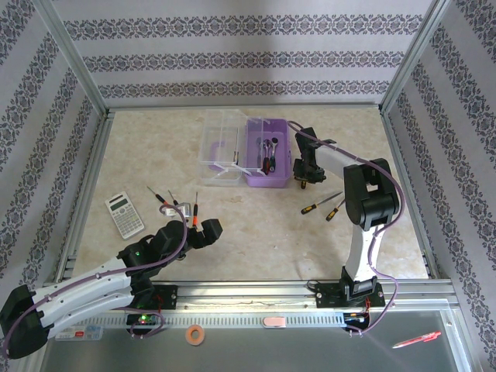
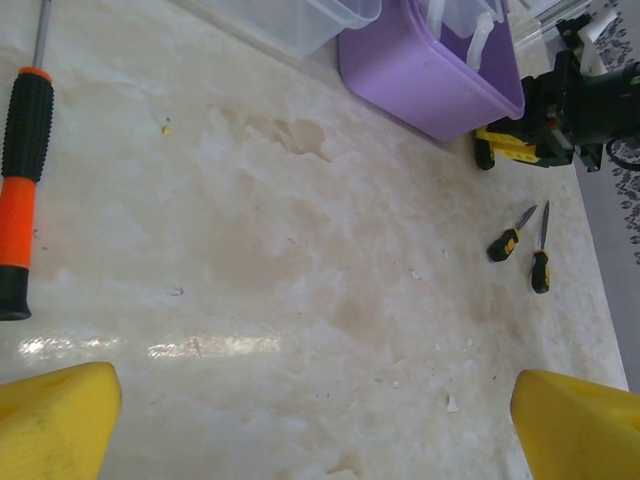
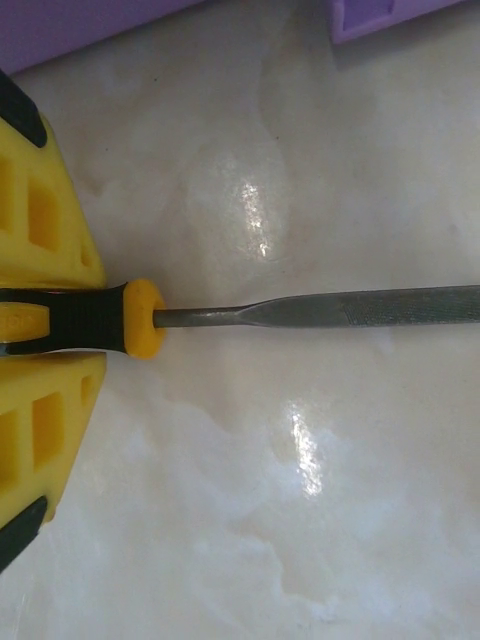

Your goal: Pack the tool kit

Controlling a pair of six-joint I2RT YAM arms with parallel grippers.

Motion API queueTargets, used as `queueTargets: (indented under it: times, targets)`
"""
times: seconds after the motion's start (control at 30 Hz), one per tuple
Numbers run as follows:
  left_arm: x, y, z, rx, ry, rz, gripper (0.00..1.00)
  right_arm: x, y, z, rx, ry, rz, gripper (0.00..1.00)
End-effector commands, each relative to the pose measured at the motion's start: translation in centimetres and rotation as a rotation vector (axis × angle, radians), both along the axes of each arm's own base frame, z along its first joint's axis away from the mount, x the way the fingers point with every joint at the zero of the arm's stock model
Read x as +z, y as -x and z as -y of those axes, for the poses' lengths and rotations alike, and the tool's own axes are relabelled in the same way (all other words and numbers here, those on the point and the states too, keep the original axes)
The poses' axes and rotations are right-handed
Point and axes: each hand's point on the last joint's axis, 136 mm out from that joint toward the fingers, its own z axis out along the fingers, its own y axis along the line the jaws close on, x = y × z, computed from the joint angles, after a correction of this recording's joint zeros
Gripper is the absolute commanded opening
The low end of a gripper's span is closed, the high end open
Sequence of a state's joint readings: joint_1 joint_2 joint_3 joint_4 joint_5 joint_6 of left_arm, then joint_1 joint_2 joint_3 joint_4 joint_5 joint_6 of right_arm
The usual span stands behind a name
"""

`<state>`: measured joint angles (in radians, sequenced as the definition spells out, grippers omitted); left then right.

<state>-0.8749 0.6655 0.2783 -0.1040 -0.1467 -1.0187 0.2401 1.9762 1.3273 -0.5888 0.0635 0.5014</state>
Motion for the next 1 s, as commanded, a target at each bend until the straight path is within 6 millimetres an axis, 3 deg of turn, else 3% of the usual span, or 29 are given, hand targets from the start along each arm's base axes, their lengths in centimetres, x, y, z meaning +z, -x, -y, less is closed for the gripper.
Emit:
queueTargets:
  times: [0.0, 0.1, 0.3, 0.47, 0.73, 0.97]
  targets:
    - [-0.3, -0.1, -0.6, 0.018, -0.015, -0.009, 1.0, -0.3, 0.1, 0.2, -0.006, 0.019, -0.033, 0.22]
    - [-0.1, 0.0, -0.4, 0.012, -0.011, -0.013, 1.0, -0.3, 0.0, 0.0, 0.008, 0.003, -0.043, 0.21]
    - [0.0, 0.4, -0.4, -0.003, -0.014, -0.029, 1.0, -0.3, 0.0, -0.4, 0.037, -0.034, -0.075, 0.29]
    - [0.9, 0.6, -1.2, 0.01, -0.022, -0.021, 1.0, 0.1, 0.3, -0.2, 0.036, -0.039, -0.057, 0.14]
    - [2.3, 0.9, -2.7, 0.044, -0.034, 0.011, 1.0, 3.4, 1.4, 0.3, 0.047, -0.032, 0.014, 0.12]
    - [4.1, 1.2, -3.3, 0.046, -0.038, 0.028, 1.0, 6.2, 3.0, -0.3, 0.076, -0.075, 0.069, 0.11]
